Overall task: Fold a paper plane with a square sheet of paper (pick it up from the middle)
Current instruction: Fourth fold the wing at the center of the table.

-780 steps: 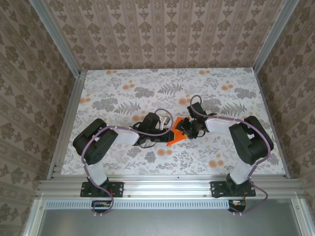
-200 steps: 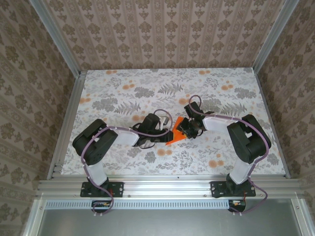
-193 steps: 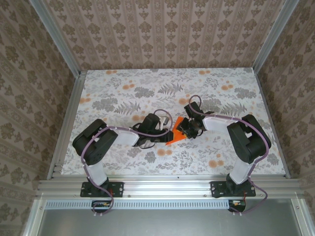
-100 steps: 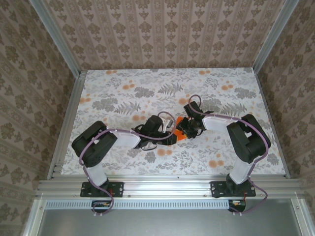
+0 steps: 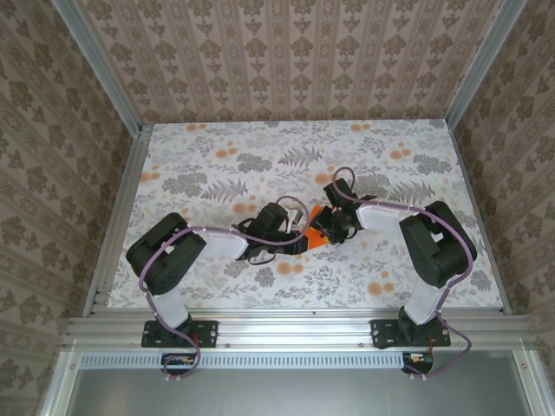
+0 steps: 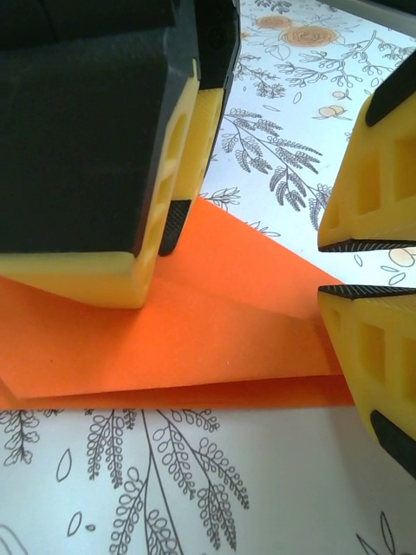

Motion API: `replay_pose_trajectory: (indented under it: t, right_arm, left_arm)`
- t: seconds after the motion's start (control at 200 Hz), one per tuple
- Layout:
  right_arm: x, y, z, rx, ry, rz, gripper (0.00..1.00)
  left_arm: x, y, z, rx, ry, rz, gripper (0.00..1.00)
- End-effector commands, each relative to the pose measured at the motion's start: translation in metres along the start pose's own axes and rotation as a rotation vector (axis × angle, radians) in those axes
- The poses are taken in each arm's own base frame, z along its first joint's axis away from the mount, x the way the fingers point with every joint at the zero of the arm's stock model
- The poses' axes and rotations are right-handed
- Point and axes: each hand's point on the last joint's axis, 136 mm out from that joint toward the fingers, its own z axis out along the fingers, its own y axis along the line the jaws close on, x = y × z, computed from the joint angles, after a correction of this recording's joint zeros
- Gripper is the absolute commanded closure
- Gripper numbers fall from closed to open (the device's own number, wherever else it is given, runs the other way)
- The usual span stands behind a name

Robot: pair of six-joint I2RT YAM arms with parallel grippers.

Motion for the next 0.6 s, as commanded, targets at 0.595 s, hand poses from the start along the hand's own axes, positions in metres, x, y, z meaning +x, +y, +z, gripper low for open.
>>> replay_pose_trajectory:
  t: [0.595]
  right_arm:
    - [0.0226,-0.1654,0.0333,0.579,0.024,0.079,0.54]
  left_arm:
    - [-0.0018,0.0089,-0.001,-0.048,-0.006,0.006,0.81]
